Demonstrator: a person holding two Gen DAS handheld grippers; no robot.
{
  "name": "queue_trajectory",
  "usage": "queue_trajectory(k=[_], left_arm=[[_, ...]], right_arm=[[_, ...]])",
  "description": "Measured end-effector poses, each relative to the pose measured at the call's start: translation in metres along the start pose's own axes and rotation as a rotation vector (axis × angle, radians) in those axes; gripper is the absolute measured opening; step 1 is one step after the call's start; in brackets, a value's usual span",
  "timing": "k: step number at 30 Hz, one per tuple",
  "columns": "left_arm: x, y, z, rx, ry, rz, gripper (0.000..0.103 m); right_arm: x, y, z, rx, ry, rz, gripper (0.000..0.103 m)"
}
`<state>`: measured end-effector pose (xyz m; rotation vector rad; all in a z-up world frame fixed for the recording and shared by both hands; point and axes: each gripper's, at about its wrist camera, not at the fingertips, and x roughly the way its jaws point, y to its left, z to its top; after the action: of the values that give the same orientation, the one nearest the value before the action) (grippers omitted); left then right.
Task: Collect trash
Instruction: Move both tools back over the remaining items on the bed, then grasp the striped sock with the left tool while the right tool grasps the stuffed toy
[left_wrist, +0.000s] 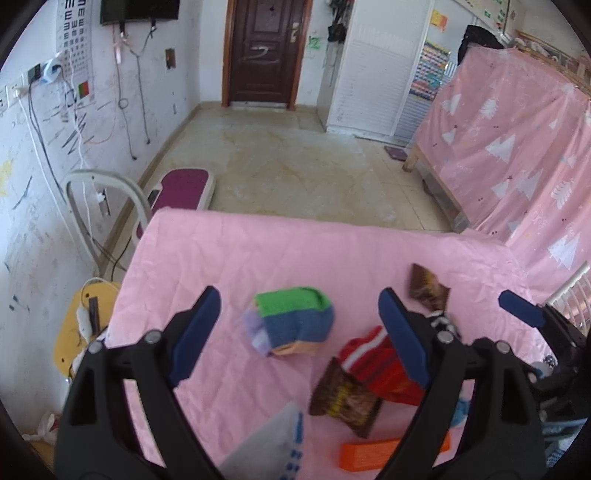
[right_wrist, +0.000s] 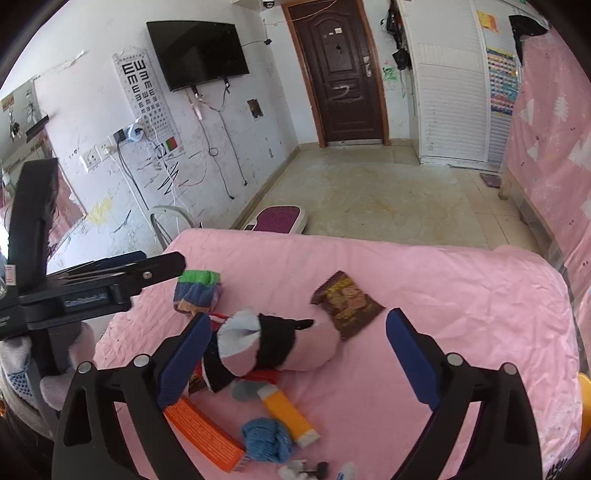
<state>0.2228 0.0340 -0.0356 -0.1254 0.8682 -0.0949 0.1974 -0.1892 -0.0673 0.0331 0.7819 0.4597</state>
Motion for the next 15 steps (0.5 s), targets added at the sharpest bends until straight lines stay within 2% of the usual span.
queue_trajectory(k=[9,15], left_arm=[[0.035,0.016,-0.006,-0.022,0.074,-0.002,0.084],[0.053,0.013,-0.009,-0.006,0.115,0.001,0.086]], right_arm=[[0.029,0.022,-0.005,-0.062,0.057,-0.021,0.086],[0.044,0.009,-0.008,-0.008,0.089,-0.03,0.086]])
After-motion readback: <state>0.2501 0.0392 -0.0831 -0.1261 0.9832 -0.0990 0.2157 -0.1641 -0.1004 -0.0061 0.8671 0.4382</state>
